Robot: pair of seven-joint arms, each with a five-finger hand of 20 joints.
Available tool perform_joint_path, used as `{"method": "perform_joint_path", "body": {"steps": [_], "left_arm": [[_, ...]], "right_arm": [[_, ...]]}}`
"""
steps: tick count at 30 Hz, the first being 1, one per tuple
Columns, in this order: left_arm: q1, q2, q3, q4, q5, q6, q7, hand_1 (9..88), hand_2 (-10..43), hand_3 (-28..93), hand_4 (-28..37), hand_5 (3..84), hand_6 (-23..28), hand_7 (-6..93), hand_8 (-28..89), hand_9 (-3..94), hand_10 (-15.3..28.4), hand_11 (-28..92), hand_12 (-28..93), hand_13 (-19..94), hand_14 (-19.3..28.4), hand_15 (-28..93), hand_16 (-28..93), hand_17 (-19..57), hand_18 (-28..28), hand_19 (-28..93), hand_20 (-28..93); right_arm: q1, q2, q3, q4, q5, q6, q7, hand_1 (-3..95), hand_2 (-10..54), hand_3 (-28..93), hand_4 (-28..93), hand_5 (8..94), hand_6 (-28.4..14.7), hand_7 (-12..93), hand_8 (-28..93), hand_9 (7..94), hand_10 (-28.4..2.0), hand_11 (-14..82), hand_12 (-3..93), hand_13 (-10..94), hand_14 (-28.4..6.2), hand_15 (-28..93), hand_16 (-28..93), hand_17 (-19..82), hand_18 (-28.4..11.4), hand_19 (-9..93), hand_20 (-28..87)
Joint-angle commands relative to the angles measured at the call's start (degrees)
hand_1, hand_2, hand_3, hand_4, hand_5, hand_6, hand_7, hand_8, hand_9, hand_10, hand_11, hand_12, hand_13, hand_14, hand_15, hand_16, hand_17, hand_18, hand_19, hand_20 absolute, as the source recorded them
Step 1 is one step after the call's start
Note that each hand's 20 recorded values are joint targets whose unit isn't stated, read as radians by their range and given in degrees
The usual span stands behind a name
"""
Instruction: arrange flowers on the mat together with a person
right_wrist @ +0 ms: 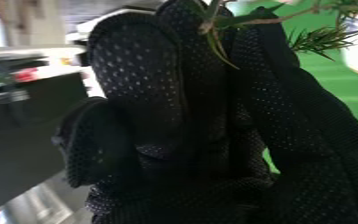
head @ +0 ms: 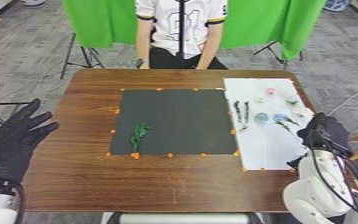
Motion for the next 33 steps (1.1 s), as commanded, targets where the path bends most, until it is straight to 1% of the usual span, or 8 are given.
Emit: {"method": "perform_joint_path", "body": {"steps": [1,2,6,12,14,22,26,33], "left_arm": [[2.26,1.37,-0.71,-0.86,-0.65,1.49,1.24,21.2,7.3,75,-24.3,30.5,4.6,10.6,-9,30.2,15.2,21,11,21,21.8,48,-6,-9.0,16.9,37,15],[1.50,0.80,-0.83,-0.75,-0.11,1.00,0.13,21.2,7.3,75,-24.4,30.6,4.6,10.6,-9,30.2,15.3,21,11,21,21.8,48,-6,-8.9,16.9,37,15],[0.10,-0.33,-1.00,-0.60,0.93,-0.02,-1.91,21.2,7.4,75,-24.4,30.5,4.6,10.7,-9,30.2,15.3,20,11,21,21.8,48,-6,-8.9,16.9,37,15],[-0.92,-0.90,-0.89,-0.44,1.71,-0.74,-3.36,21.2,7.3,75,-24.3,30.6,4.6,10.6,-9,30.2,15.3,20,11,21,21.9,48,-6,-8.9,16.9,37,15],[-0.29,-0.34,-0.98,-0.54,1.14,-0.20,-2.77,21.1,7.3,75,-24.3,30.5,4.6,10.7,-9,30.2,15.3,20,11,21,21.9,48,-6,-8.9,16.9,37,15],[-3.21,-1.90,-0.38,-0.01,2.70,-2.00,-6.02,21.2,7.4,75,-24.3,30.6,4.7,10.6,-9,30.2,15.3,21,11,21,21.9,48,-6,-8.9,16.9,37,15],[-4.44,-2.28,-0.01,0.27,3.23,-2.70,-6.95,21.1,7.4,75,-24.2,30.5,4.6,10.7,-9,30.2,15.3,21,11,21,21.8,48,-6,-9.0,16.9,37,15],[-4.96,-2.23,0.86,0.52,3.38,-3.02,-6.78,21.2,7.3,75,-24.2,30.6,4.6,10.6,-9,30.2,15.3,21,11,21,21.8,48,-6,-8.9,16.8,37,15]], "right_arm": [[24.36,-2.75,-16.11,-1.91,0.60,0.64,-5.17,57.9,-9.5,62,-28,89.9,0.2,16,3,93.7,-10.2,30.1,17.2,93,-4.6,49,20,68,-8.5,93,15],[27.22,-4.09,-18.51,-1.50,1.21,-0.28,-5.82,57.9,-9.5,62,-28,89.9,0.2,16,3,93.7,-10.2,30.2,17.2,93,-4.6,49,20,68,-8.5,93,16],[37.28,-9.57,-28.23,1.35,2.61,-1.48,-7.41,58.0,-9.5,62,-28,90.0,0.2,16,4,93.7,-10.2,30.6,17.0,93,-4.8,49,20,68,-8.7,93,16],[43.55,-15.43,-36.51,4.62,5.67,-2.94,-9.09,58.0,-9.5,62,-28,90.0,0.2,16,4,93.7,-10.3,30.9,16.8,93,-5.0,49,21,68,-8.9,93,17],[44.36,-17.15,-38.35,5.72,6.35,-3.34,-9.66,57.9,-9.5,62,-28,90.1,0.3,16,4,93.7,-10.3,30.9,16.8,93,-4.9,48,21,68,-9.0,93,17],[45.38,-23.94,-43.00,12.03,9.31,-6.43,-10.15,57.7,-9.5,62,-28,89.9,0.3,16,4,93.7,-10.3,31.3,16.6,93,-4.9,48,21,68,-9.0,93,18],[45.34,-26.08,-44.68,15.24,9.84,-7.77,-10.55,57.3,-9.5,62,-28,89.7,0.4,16,4,93.7,-10.3,31.2,16.6,93,-4.9,48,21,68,-9.0,93,18],[44.99,-27.76,-46.33,17.64,10.50,-10.67,-10.01,56.8,-9.5,62,-27,89.5,0.6,16,4,93.7,-10.0,30.9,16.7,93,-4.9,48,21,68,-8.9,93,18]]}}
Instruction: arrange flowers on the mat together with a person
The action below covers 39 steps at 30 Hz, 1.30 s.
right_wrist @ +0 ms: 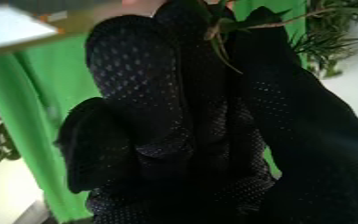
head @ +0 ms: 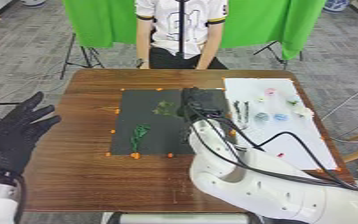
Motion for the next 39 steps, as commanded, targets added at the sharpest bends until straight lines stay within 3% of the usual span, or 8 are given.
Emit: {"method": "perform_joint_path", "body": {"steps": [1,6,7,10,22,25,29,39], "left_arm": [[0.34,-0.41,0.95,0.46,0.61,-0.91,-0.39,21.2,7.3,75,-24.2,30.5,4.6,10.6,-9,30.2,15.3,21,11,21,21.8,48,-6,-8.9,16.8,37,15],[0.61,-0.70,0.69,0.37,0.71,-0.94,-0.41,21.2,7.3,75,-24.1,30.5,4.6,10.7,-9,30.2,15.3,20,11,21,21.8,48,-6,-8.9,16.8,37,15],[0.90,0.39,0.87,0.49,-0.09,-0.43,0.44,21.2,7.3,75,-24.1,30.5,4.6,10.8,-9,30.2,15.2,20,11,21,21.8,48,-6,-8.9,16.8,37,15],[0.60,0.53,1.17,0.57,-0.05,-0.48,0.47,21.3,7.3,75,-24.0,30.5,4.6,10.8,-9,30.2,15.2,20,11,21,21.8,48,-6,-8.9,16.8,37,15],[0.34,-0.22,1.18,0.46,0.92,-0.96,-0.52,21.4,7.1,76,-23.4,30.5,4.6,10.6,-9,30.1,15.3,20,11,21,21.9,48,-6,-9.0,16.8,37,15],[0.67,0.56,1.10,0.41,0.40,-0.43,-0.08,21.5,6.9,76,-23.1,30.5,4.6,10.7,-9,30.1,15.3,20,11,21,21.8,48,-6,-9.0,16.9,37,15],[-0.15,0.48,1.42,0.56,0.78,-0.87,-0.97,21.9,6.7,76,-22.6,30.5,4.6,10.6,-9,30.2,15.3,20,11,21,21.7,48,-6,-8.9,16.8,37,15],[1.23,0.87,0.96,0.28,0.24,0.11,0.10,22.3,6.6,76,-20.9,30.5,4.6,10.5,-9,30.1,15.2,20,11,21,21.7,48,-6,-8.9,16.8,37,15]], "right_arm": [[-1.08,-1.81,-1.82,1.54,0.42,-2.94,0.15,56.7,-9.5,62,-27,89.4,0.6,16,4,93.7,-10.0,30.8,16.7,93,-4.9,48,21,68,-8.9,93,18],[-1.44,-2.15,-2.56,1.99,0.14,-5.00,0.39,56.1,-9.5,62,-26,88.0,0.0,16,2,93.7,-10.3,27.7,17.9,91,-5.0,50,20,67,-9.0,93,19],[-1.46,-2.32,-2.55,2.17,0.51,-5.32,0.55,56.0,-9.5,61,-26,87.3,-0.2,17,2,93.6,-10.5,26.8,18.3,91,-5.1,50,19,66,-9.0,93,19],[-1.61,-2.80,-2.92,2.82,0.61,-6.13,0.71,56.0,-9.5,61,-26,86.9,-0.4,17,2,93.6,-10.8,26.2,18.5,90,-5.3,51,19,66,-9.0,93,19],[-3.40,-4.51,-2.16,3.63,0.31,-11.69,2.22,53.6,-9.5,59,-24,86.4,-1.3,16,2,93.3,-11.3,25.5,18.5,91,-5.1,51,18,67,-7.8,93,17],[-3.34,-5.13,-2.25,3.95,-0.56,-12.19,2.90,53.6,-9.5,58,-24,89.4,-0.8,17,2,93.7,-11.1,29.7,17.1,93,-4.6,51,18,69,-7.4,93,18],[-3.83,-6.01,-1.09,4.15,-0.07,-12.37,2.61,53.2,-9.5,58,-24,91.8,-0.3,18,2,93.7,-10.5,34.6,15.5,94,-4.0,54,17,72,-7.1,93,21],[-5.74,-6.08,1.28,1.70,2.03,-10.67,1.39,46.6,-8.2,62,-24,92.1,-0.8,15,-1,93.7,-10.0,38.9,12.5,94,-2.9,59,12,77,-5.0,93,17]]}}
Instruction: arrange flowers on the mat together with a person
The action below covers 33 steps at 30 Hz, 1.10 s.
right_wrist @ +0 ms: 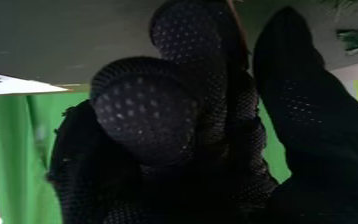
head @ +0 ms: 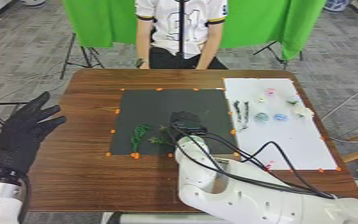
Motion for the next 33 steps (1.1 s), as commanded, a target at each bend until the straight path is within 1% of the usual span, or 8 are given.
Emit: {"method": "perform_joint_path", "body": {"steps": [1,5,12,14,18,23,25,33], "left_arm": [[1.94,0.03,-0.34,-0.03,-0.14,0.50,0.36,22.4,6.6,76,-20.8,30.5,4.6,10.5,-9,30.1,15.2,20,11,21,21.7,48,-6,-8.9,16.8,37,15],[2.54,-0.56,-0.83,-0.23,0.01,0.42,0.06,22.5,6.5,76,-20.8,30.5,4.6,10.6,-9,30.1,15.3,20,11,21,21.7,48,-6,-9.0,16.9,37,15],[3.76,-0.05,-0.40,-0.37,-0.65,0.99,1.68,22.5,6.5,76,-20.9,30.5,4.7,10.7,-9,30.2,15.3,20,11,21,21.7,48,-6,-9.0,16.9,37,15],[3.88,0.13,-0.32,-0.37,-0.70,1.00,1.98,22.4,6.5,76,-20.9,30.6,4.6,10.7,-9,30.1,15.3,20,11,21,21.7,48,-6,-9.0,16.9,37,15],[4.66,0.30,-1.01,-0.49,-1.03,1.24,2.55,22.3,6.7,76,-21.0,30.5,4.6,10.8,-9,30.1,15.3,20,11,21,21.8,48,-6,-9.0,16.9,37,15],[5.08,0.49,-1.44,-0.54,-1.27,1.65,3.29,22.3,6.8,76,-21.2,30.6,4.7,10.8,-9,30.2,15.4,20,11,21,21.8,48,-6,-9.0,16.9,37,15],[4.75,0.30,-1.58,-0.49,-1.21,1.55,2.90,22.3,6.8,76,-21.2,30.6,4.7,10.8,-9,30.1,15.3,20,11,21,21.8,48,-6,-9.0,16.9,37,15],[3.88,0.60,-1.34,-0.24,-1.20,1.54,3.03,22.3,6.8,76,-21.3,30.5,4.6,10.7,-9,30.1,15.3,21,11,21,21.7,48,-6,-8.9,16.8,37,15]], "right_arm": [[-1.89,-0.07,2.07,-2.52,0.37,1.42,-1.00,45.8,-8.1,62,-24,92.2,-0.9,14,-2,93.7,-10.0,38.8,12.3,94,-2.9,59,12,77,-4.6,93,16],[-3.14,1.77,3.29,-4.86,-0.96,6.07,-2.27,41.7,-6.2,62,-22,89.0,-2.6,14,-12,93.7,-10.4,37.1,11.9,94,-2.8,58,11,77,-4.1,93,14],[-5.95,7.91,5.24,-9.51,-1.44,14.53,-1.81,33.4,-1.3,61,-20,76.5,-6.3,12,-12,93.7,-12.4,31.2,13.3,94,-3.6,54,12,76,-3.3,93,9],[-7.25,9.33,6.20,-10.32,-1.25,14.45,-0.60,31.8,0.6,59,-20,71.3,-6.9,11,-12,93.7,-13.0,29.7,13.6,94,-3.8,54,12,75,-3.5,93,9],[-9.79,11.01,8.24,-10.92,0.20,12.48,-0.32,29.9,2.8,60,-19,72.5,-7.5,11,-12,93.7,-13.3,29.6,13.9,94,-4.0,53,13,75,-3.6,93,9],[-11.95,13.30,9.64,-13.08,2.29,10.00,-0.86,26.5,6.7,61,-18,82.3,-6.3,14,-12,93.7,-13.3,34.3,13.3,94,-4.8,56,12,76,-4.5,93,11],[-11.94,13.89,9.64,-13.78,3.40,8.90,-1.66,25.7,8.3,62,-19,85.2,-6.1,14,-13,93.7,-13.3,35.4,12.9,94,-5.0,57,12,77,-4.8,93,11],[-10.66,13.99,8.08,-15.84,5.64,7.58,-5.05,25.9,10.0,63,-19,88.9,-4.6,15,-13,93.7,-13.6,37.4,12.4,94,-5.7,58,12,77,-5.8,93,14]]}}
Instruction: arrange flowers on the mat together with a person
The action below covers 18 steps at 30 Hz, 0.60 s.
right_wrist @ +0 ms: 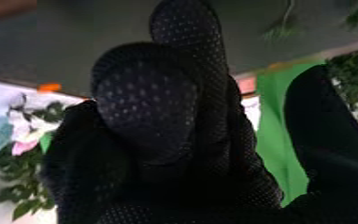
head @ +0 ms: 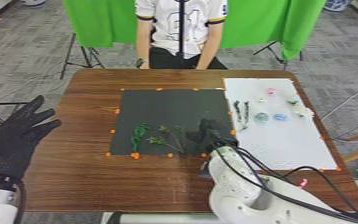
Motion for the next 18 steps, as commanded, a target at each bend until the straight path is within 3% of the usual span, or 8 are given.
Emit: {"method": "perform_joint_path", "body": {"steps": [1,9,15,18], "left_arm": [[0.11,0.23,0.23,0.13,-0.30,0.59,-0.05,22.3,6.8,76,-21.3,30.5,4.6,10.7,-9,30.1,15.3,21,11,21,21.8,48,-6,-8.9,16.8,37,15],[-0.14,0.01,0.12,0.18,-0.17,0.49,-0.42,22.4,6.9,76,-21.3,30.6,4.7,10.6,-9,30.1,15.2,21,11,21,21.7,48,-6,-8.9,16.8,37,15],[-1.30,-0.19,0.07,0.38,0.39,0.00,-1.43,22.4,6.9,76,-21.3,30.5,4.7,10.7,-9,30.0,15.3,20,11,21,21.7,48,-6,-8.9,16.9,37,15],[-0.97,1.08,0.12,0.45,-0.66,0.88,-0.53,22.4,7.0,76,-21.3,30.5,4.7,10.8,-9,30.0,15.2,20,11,21,21.7,48,-6,-8.9,16.9,37,15]], "right_arm": [[1.15,-0.25,-1.44,-2.13,0.96,-1.13,-3.38,25.9,10.1,63,-19,89.2,-4.5,15,-13,93.7,-13.7,37.5,12.4,94,-5.7,58,12,77,-6.0,93,14],[2.22,-1.76,-1.93,-2.28,6.04,-2.92,-6.08,25.9,10.7,63,-19,90.8,-3.8,15,-13,93.7,-13.6,38.4,12.1,94,-6.1,58,12,77,-6.5,93,16],[2.13,-3.00,-1.25,-1.94,9.07,-6.30,-6.94,26.0,11.0,63,-19,91.2,-3.6,15,-14,93.7,-13.6,38.6,12.0,94,-6.5,58,12,76,-6.8,93,17],[2.34,-3.66,-1.28,-1.88,10.42,-6.50,-7.87,25.9,11.2,63,-19,91.3,-3.6,15,-14,93.7,-13.5,38.4,12.0,94,-6.6,58,12,76,-6.9,93,17]]}}
